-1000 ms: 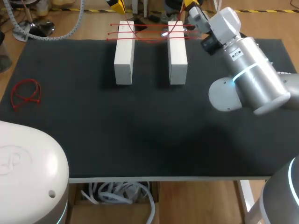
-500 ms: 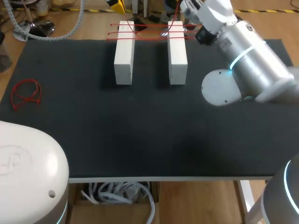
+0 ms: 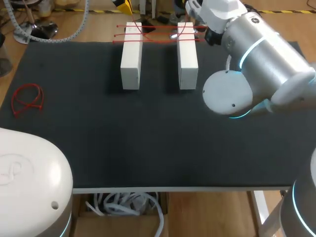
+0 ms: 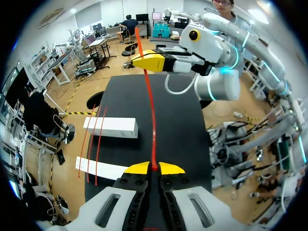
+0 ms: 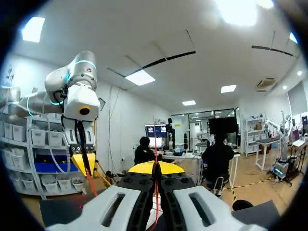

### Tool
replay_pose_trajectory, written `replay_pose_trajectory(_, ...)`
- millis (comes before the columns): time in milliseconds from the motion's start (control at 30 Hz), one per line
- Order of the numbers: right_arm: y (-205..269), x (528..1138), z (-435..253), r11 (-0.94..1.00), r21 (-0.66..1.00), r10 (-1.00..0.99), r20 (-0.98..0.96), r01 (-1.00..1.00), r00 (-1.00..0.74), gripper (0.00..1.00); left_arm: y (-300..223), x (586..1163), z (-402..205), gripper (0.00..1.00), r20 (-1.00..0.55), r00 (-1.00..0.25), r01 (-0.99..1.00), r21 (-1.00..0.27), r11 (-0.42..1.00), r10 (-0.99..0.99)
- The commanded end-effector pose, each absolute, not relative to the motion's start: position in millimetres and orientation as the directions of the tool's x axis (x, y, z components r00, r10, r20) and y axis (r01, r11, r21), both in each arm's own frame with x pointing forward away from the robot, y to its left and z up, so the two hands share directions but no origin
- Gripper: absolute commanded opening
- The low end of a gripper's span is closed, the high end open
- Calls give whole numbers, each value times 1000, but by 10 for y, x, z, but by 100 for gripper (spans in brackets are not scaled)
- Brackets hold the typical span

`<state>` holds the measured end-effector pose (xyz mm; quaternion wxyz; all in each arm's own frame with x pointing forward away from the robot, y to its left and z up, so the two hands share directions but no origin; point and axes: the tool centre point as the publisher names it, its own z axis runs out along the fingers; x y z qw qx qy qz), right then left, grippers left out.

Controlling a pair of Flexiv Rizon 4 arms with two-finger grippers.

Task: Grab the tape and strap the tape.

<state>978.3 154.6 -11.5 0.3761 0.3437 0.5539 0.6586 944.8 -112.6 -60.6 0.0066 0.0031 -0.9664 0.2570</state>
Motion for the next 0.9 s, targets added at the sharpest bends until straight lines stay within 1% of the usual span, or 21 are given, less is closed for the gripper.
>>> replay_pose_trajectory(33,1585,9721,-72,1,1000,957,-9,-27,-292,0,-1126,9449,-601,0,15,-1000,-10,-494,869,-3)
replay_pose_trajectory(167,1665,9740,-35,110,993,952,-115,-33,-283,0,-1126,9449,-601,0,15,-1000,-10,-494,869,-3)
replay_pose_trajectory(267,1709,9756,-23,137,990,945,-142,-39,-296,0,-1126,9449,-601,0,15,-1000,-10,-494,869,-3)
replay_pose_trajectory(367,1716,9761,-9,146,988,934,-151,-40,-325,0,-1126,9449,-601,0,15,-1000,-10,-494,869,-3)
replay_pose_trajectory(900,1716,9761,-9,146,988,934,-151,-40,-325,0,-1126,9449,-601,0,15,-1000,-10,-494,869,-3)
